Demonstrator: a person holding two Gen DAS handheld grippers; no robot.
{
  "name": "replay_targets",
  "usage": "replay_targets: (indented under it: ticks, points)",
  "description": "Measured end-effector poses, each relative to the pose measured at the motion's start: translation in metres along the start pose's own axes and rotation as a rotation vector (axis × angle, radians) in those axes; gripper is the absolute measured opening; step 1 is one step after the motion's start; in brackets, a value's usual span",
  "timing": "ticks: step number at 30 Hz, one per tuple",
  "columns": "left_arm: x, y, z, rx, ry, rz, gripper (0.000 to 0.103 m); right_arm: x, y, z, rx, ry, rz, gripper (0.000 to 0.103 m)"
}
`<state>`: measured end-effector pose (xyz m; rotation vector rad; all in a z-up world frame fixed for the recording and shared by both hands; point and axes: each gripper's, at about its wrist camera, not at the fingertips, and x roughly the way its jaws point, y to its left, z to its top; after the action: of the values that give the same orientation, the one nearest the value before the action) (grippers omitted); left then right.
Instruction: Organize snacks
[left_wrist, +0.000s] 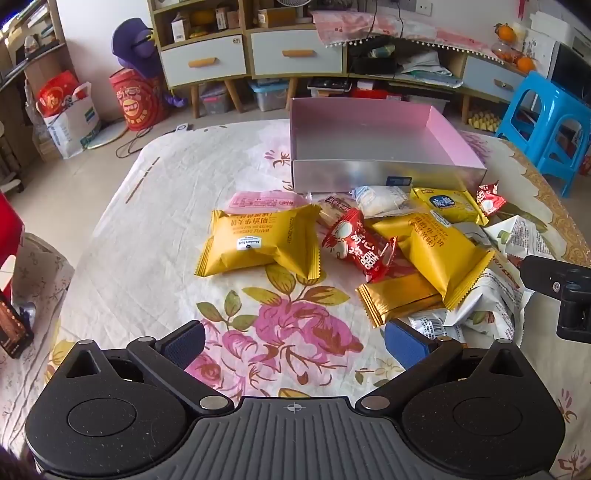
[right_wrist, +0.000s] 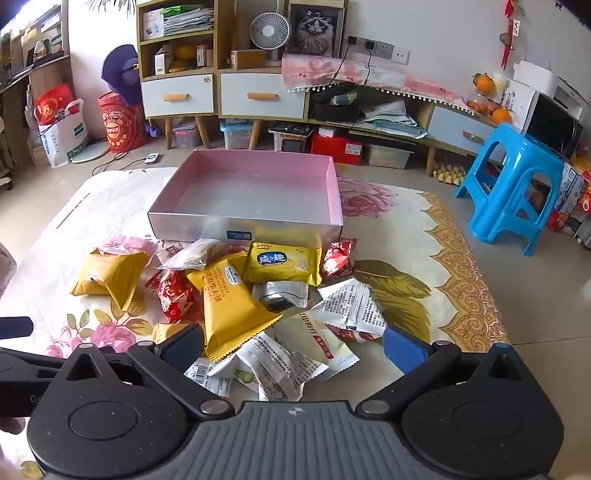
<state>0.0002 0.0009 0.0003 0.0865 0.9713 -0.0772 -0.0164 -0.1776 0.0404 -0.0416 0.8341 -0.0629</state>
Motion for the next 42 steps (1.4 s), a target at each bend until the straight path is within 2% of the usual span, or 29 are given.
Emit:
replay_targets:
  ticks: [3, 11, 12, 42]
  points:
    - [0.0012, 0.0015, 0.0014, 0.006, -0.009, 0.007, 0.103, -0.0008, -0.0017, -0.0021, 0.022, -0.018, 0.020, 0.095]
    - [-0.0025, 0.0020, 0.0067, 0.003, -0.022, 0.020, 0.103, 0.0017, -0.0011, -0.0036, 0.043, 0.014, 0.042, 0.095]
    - [-0.0058, 0.0020, -0.0005, 0.000, -0.036, 0.023, 0.103, 0.0013, -0.0005, -0.0041, 0.041, 0.014, 0.042, 0.095]
    - [-0.0067, 0.0048, -0.0021, 0.001, -0.045, 0.019, 0.103, 0.0011, 0.0023, -0.0046, 0.030, 0.024, 0.047, 0.095]
